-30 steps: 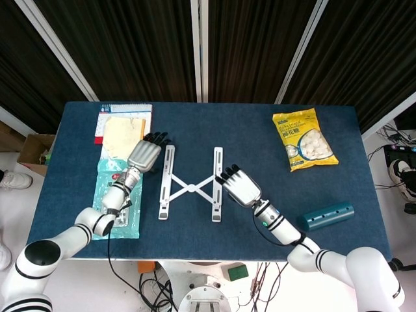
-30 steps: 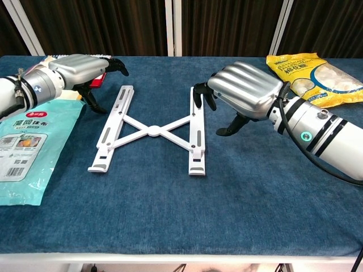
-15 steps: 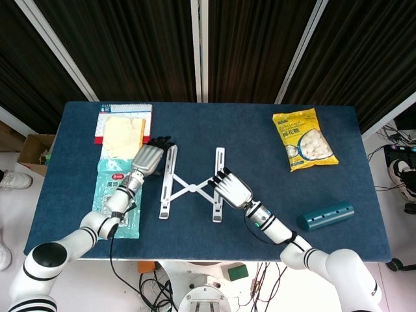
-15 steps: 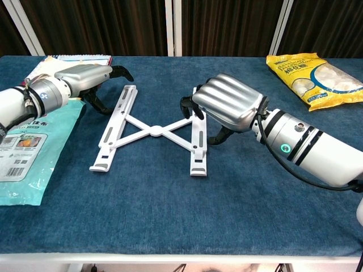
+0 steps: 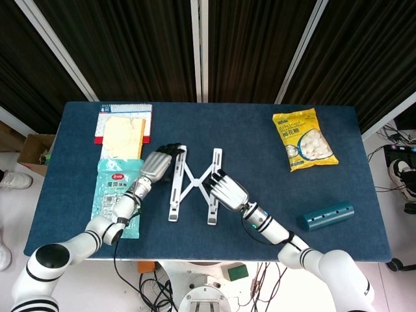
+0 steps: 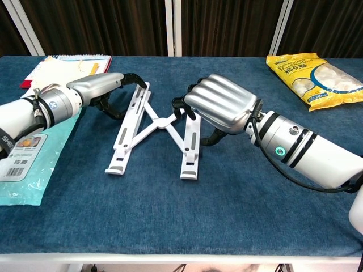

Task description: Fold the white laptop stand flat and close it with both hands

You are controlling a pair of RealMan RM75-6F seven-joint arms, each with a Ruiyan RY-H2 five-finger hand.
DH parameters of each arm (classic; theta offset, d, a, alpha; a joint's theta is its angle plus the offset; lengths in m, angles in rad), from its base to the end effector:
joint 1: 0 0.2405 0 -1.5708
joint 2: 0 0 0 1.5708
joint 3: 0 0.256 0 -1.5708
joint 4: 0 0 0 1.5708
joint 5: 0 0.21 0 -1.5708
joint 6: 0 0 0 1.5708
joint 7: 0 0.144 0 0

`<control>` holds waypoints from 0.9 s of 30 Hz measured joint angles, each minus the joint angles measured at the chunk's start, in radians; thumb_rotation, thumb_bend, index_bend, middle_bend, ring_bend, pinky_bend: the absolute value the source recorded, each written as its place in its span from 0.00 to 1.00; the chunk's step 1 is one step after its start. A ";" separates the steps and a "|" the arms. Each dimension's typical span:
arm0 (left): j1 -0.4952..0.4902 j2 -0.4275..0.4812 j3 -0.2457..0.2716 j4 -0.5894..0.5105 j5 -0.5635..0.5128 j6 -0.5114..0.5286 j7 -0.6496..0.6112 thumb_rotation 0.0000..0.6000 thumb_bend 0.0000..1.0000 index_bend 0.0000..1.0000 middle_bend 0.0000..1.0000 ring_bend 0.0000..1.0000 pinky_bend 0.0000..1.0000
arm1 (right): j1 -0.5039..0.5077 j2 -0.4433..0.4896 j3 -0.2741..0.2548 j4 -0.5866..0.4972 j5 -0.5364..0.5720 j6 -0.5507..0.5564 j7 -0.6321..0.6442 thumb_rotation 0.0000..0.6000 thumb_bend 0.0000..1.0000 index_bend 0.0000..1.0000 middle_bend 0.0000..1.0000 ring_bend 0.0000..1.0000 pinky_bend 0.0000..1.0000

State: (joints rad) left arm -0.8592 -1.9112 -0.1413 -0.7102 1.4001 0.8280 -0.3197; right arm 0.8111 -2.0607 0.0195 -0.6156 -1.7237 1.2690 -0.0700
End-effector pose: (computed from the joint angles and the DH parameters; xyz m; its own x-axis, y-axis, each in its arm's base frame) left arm -0.1729 0.3992 -0.0871 0.3255 0.3341 0.8846 0.9069 -0.3751 -0.1920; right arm -0.1209 -0.3291 -0.1129 0.5612 0.1937 0.8047 -0.4721 -0.7236 0.5035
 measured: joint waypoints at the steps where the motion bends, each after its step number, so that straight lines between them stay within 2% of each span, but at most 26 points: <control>1: 0.000 -0.001 0.001 -0.006 0.001 0.001 -0.004 1.00 0.00 0.15 0.03 0.06 0.13 | 0.000 -0.001 -0.001 0.000 -0.001 0.002 0.000 1.00 0.00 0.46 0.55 0.41 0.45; 12: 0.008 0.001 0.011 -0.082 0.010 0.012 -0.008 1.00 0.00 0.15 0.03 0.06 0.13 | -0.006 0.004 -0.019 -0.027 -0.011 0.022 0.016 1.00 0.00 0.45 0.53 0.40 0.43; 15: 0.021 0.027 0.007 -0.109 0.005 0.035 0.022 1.00 0.00 0.15 0.03 0.06 0.13 | -0.002 0.036 -0.027 -0.070 -0.022 0.028 0.020 1.00 0.00 0.31 0.45 0.36 0.39; 16: 0.027 0.040 0.004 -0.123 0.001 0.043 0.029 1.00 0.00 0.15 0.03 0.06 0.13 | 0.002 0.053 -0.029 -0.092 -0.026 0.028 0.020 1.00 0.00 0.23 0.41 0.33 0.35; 20: 0.064 0.127 -0.010 -0.237 -0.019 0.088 0.068 1.00 0.00 0.15 0.03 0.06 0.13 | 0.035 0.169 -0.033 -0.254 -0.045 0.000 -0.003 1.00 0.00 0.03 0.25 0.19 0.17; 24: 0.118 0.242 -0.021 -0.402 -0.046 0.145 0.123 1.00 0.00 0.15 0.04 0.06 0.13 | 0.090 0.320 -0.026 -0.483 -0.039 -0.107 -0.053 1.00 0.00 0.00 0.11 0.03 0.05; 27: 0.171 0.338 -0.026 -0.539 -0.071 0.199 0.168 1.00 0.00 0.15 0.03 0.06 0.13 | 0.144 0.433 -0.012 -0.662 -0.010 -0.257 -0.111 1.00 0.00 0.00 0.04 0.00 0.03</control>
State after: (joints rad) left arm -0.6884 -1.5733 -0.1677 -1.2493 1.3294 1.0266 -0.1513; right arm 0.9552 -1.6277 0.0073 -1.2781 -1.7341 1.0115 -0.1809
